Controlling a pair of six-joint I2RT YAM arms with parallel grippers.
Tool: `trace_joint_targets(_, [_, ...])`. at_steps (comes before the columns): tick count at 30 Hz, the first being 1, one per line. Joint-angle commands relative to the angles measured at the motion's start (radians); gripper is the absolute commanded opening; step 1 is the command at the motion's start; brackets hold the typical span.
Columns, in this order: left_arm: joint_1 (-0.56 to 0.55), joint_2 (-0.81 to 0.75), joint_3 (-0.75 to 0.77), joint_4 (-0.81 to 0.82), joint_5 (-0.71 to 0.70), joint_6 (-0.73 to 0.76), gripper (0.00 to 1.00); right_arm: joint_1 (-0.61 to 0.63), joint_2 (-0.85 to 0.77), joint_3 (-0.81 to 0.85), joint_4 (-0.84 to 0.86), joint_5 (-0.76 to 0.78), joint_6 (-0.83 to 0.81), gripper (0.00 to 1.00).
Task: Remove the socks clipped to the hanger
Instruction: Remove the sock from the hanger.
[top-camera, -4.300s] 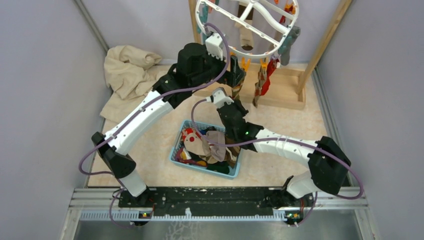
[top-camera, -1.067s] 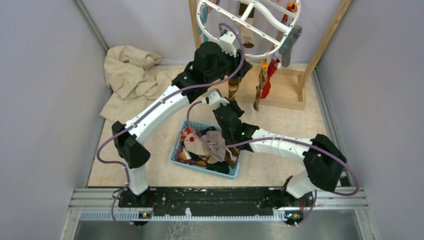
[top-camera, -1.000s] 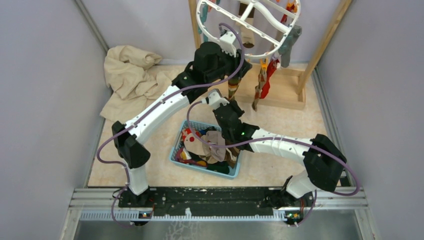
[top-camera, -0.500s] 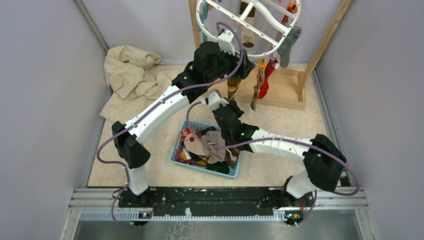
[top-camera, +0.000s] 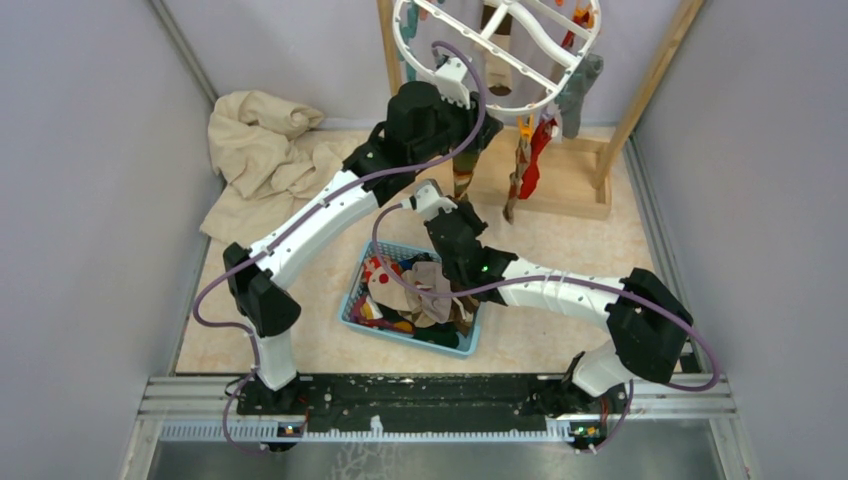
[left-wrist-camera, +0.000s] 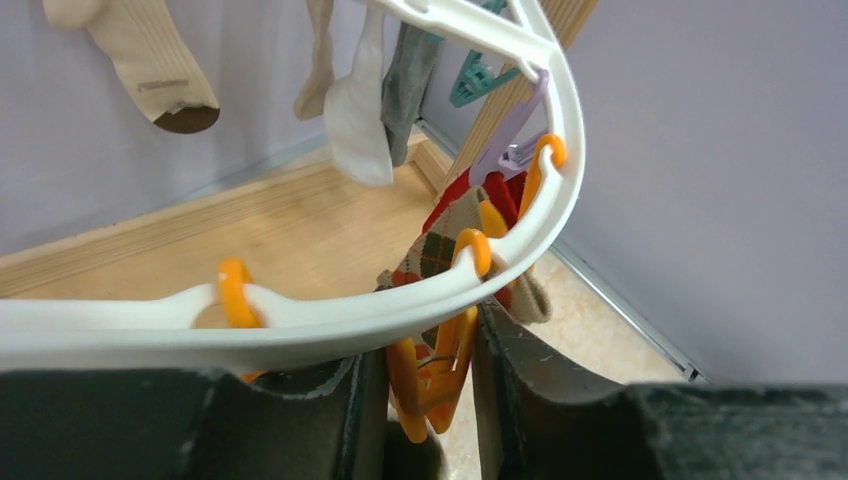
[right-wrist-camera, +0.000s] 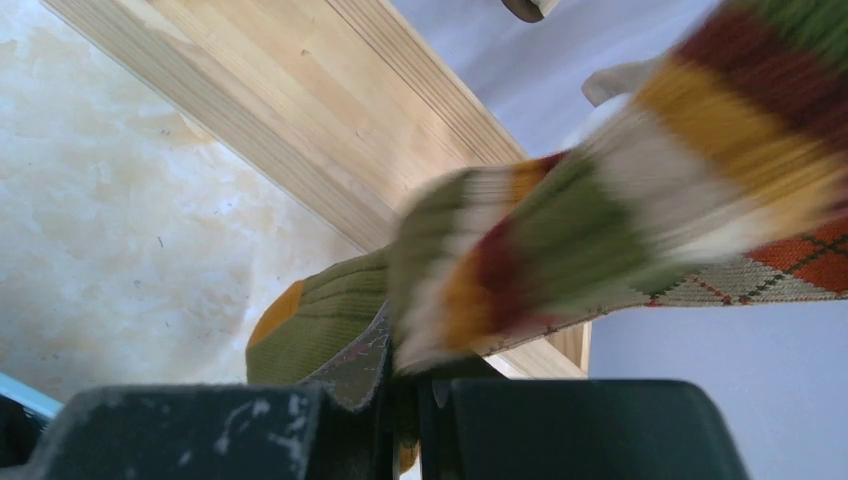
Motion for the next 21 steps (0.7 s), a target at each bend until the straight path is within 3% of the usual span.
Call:
trace_joint_targets(1, [-0.002,0.003,0.048,0.052,0.001,0.004,0.34,0.02,-0.023,0.002,0.026,0.014,0.013,0.0])
trace_joint_targets(4, [-0.003,0.004,0.052,0.049,0.002,0.005,0.25,0.022,-0.029,-0.001,0.026,0.015,0.013,0.0])
trace_joint_targets(10, [-0.002,-0.006,0.046,0.033,-0.007,0.024,0.27,0.036,-0.097,-0.022,0.009,0.01,0.048,0.0])
trace_joint_targets(13, [-0.002,-0.029,0.025,0.033,-0.023,0.036,0.36,0.049,-0.185,-0.031,-0.052,-0.047,0.114,0.0])
trace_joint_targets(17, [-0.001,-0.07,-0.03,0.042,-0.062,0.056,0.63,0.057,-0.319,-0.02,-0.165,-0.144,0.203,0.0])
trace_joint_targets(21, [0.017,-0.103,-0.079,0.042,-0.076,0.067,0.68,0.058,-0.408,0.016,-0.33,-0.291,0.288,0.0])
